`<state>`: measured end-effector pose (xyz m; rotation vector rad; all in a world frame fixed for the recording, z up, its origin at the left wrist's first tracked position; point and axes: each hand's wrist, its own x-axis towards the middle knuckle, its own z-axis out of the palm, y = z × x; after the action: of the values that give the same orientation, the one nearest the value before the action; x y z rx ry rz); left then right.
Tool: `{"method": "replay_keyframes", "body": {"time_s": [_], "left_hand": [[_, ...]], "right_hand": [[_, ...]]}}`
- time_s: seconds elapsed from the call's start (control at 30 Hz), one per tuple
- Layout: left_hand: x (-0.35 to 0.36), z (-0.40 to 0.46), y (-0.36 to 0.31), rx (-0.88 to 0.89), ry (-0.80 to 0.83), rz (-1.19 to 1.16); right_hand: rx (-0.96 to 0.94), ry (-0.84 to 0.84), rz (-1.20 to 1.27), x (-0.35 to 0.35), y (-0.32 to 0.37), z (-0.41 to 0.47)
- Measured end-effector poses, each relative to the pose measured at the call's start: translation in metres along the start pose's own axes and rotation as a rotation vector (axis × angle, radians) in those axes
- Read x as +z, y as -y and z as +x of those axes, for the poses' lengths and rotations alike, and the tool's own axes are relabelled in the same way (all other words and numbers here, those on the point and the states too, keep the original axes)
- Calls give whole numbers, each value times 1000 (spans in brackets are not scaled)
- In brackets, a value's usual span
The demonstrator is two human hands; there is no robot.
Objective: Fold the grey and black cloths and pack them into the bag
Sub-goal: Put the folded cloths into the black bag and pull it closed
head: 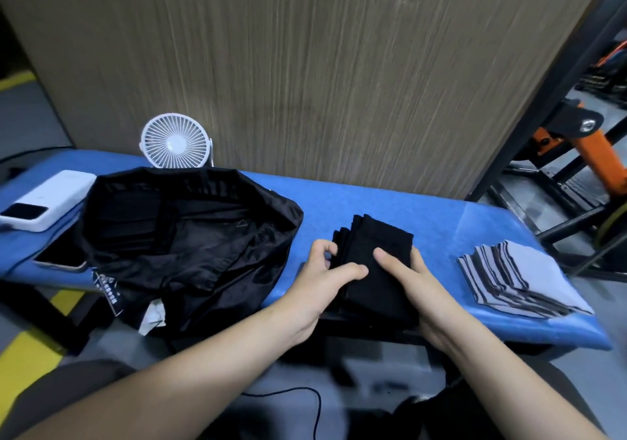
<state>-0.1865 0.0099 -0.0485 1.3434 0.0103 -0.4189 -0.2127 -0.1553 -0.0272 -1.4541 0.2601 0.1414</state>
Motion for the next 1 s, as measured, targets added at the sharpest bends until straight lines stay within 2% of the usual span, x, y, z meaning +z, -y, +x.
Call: {"method": "replay_keyframes", "body": {"time_s": [0.1, 0.17, 0.4, 0.67, 0.87, 1.0], "left_hand": [[-16, -6, -20, 76, 103, -69], [-26, -11, -35, 125, 108, -91], [-78, -19, -63, 187, -29, -166], [-139, -25, -82, 194, -167, -193], [-171, -24, -94, 202, -260, -213], [-188, -22, -101, 229, -353, -133]], "right_hand": [[-26, 89, 130, 14, 12, -6], [-53, 105, 165, 28, 20, -7], [-92, 145, 161, 82, 39, 11], [25, 275, 217, 146, 46, 37], [-10, 257, 197, 187, 47, 59], [-63, 215, 203, 210, 45, 73]]}}
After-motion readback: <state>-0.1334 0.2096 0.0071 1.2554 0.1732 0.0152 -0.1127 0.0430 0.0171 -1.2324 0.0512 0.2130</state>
